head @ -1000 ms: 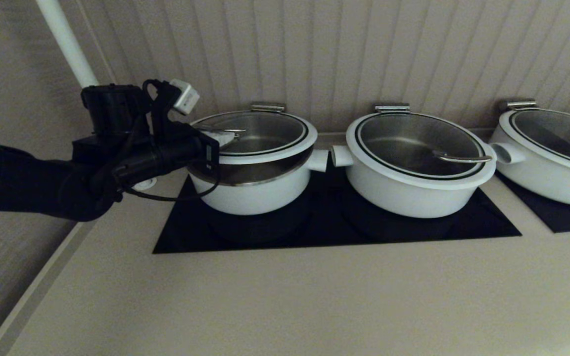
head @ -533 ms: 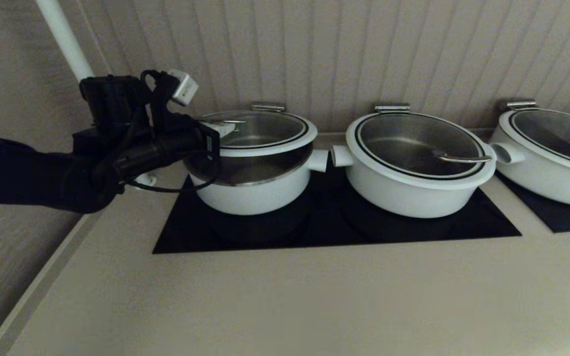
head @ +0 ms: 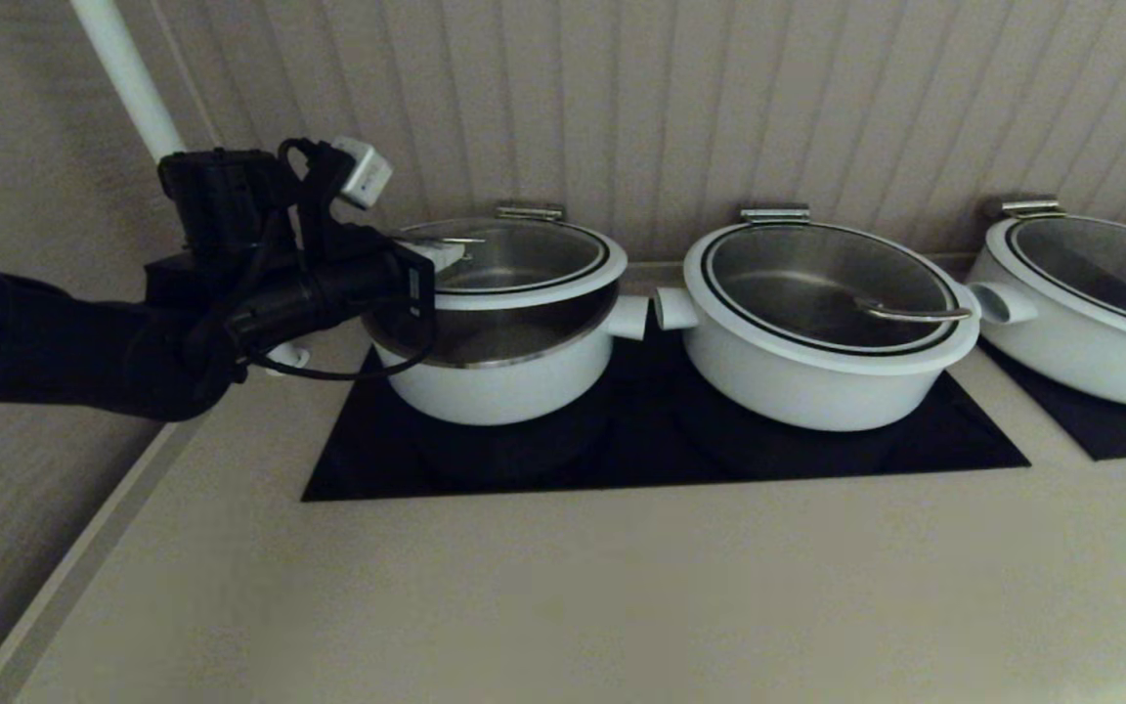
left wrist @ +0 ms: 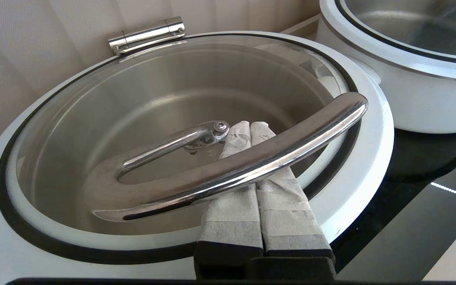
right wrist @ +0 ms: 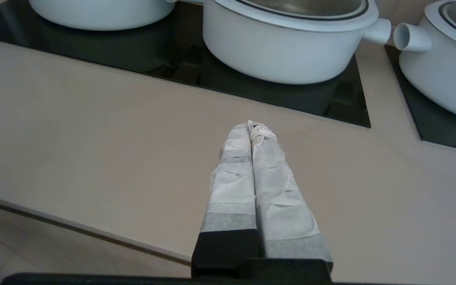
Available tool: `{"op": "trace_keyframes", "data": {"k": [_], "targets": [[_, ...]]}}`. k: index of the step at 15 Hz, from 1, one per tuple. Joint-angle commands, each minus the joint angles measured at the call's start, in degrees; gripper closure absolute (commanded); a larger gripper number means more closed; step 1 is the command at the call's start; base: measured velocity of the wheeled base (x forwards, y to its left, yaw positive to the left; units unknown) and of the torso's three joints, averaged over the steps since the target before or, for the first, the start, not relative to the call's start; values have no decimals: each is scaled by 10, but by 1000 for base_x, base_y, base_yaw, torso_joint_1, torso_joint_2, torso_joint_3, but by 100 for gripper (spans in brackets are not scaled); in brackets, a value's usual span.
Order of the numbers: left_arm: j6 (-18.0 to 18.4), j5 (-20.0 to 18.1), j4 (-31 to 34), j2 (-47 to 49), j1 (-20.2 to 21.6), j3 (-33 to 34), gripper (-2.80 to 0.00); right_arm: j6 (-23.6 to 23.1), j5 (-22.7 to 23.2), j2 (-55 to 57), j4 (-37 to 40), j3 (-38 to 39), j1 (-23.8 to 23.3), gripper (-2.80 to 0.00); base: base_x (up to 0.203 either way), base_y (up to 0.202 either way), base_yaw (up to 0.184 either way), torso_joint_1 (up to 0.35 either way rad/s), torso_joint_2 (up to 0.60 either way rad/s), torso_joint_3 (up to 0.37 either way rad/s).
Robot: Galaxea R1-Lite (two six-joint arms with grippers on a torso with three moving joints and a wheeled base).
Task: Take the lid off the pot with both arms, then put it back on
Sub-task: Hold the pot lid with the right arm
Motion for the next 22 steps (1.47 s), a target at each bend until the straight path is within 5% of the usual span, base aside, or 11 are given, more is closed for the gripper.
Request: {"op": "trace_keyframes", "data": {"k": [1, 6, 16, 22], "targets": [[0, -1, -2, -1, 0, 0, 0, 0, 1, 69, -41, -5, 5, 0, 0, 0, 0, 0, 0, 0], [0, -1, -2, -1, 0, -2, 0, 1, 14, 244, -213, 0, 12, 0, 0, 0, 0, 0, 0, 0], [-3, -1, -2, 12, 0, -21, 0, 0, 154, 499, -481, 0, 13, 0, 0, 0, 0, 0, 0, 0], [-3, -1, -2, 17, 0, -22, 0, 0, 180, 600, -559, -25, 111, 0, 0, 0, 0, 0, 0, 0]]}}
